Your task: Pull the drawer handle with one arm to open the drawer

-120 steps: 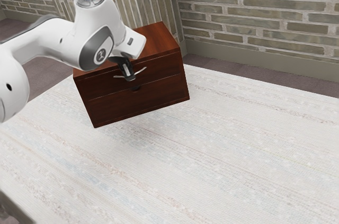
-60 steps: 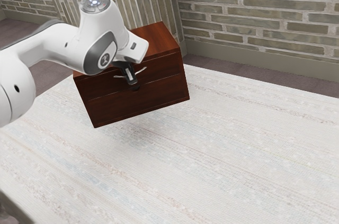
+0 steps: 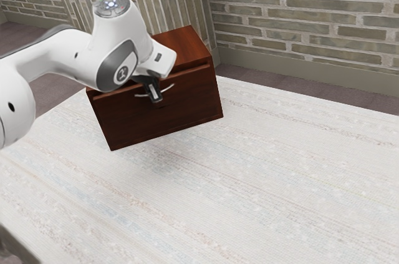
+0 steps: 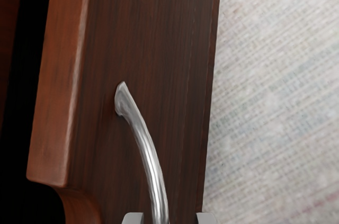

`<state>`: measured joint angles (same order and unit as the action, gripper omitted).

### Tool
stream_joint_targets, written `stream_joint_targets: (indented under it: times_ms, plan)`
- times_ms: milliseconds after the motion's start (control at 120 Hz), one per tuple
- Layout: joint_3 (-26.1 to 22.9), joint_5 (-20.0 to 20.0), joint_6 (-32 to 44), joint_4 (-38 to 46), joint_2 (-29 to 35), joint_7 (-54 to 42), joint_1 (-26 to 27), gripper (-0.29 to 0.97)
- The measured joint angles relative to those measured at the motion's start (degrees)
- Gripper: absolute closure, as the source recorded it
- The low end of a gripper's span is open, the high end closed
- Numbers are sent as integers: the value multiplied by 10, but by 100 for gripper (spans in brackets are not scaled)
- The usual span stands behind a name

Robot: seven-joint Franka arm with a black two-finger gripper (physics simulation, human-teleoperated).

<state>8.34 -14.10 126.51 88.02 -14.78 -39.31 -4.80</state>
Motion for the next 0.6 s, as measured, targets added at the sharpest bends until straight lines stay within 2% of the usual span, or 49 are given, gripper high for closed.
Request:
stream_joint_targets:
  times_ms: [600]
  plan:
    - [-13, -2, 1, 127, 100, 4, 36, 64]
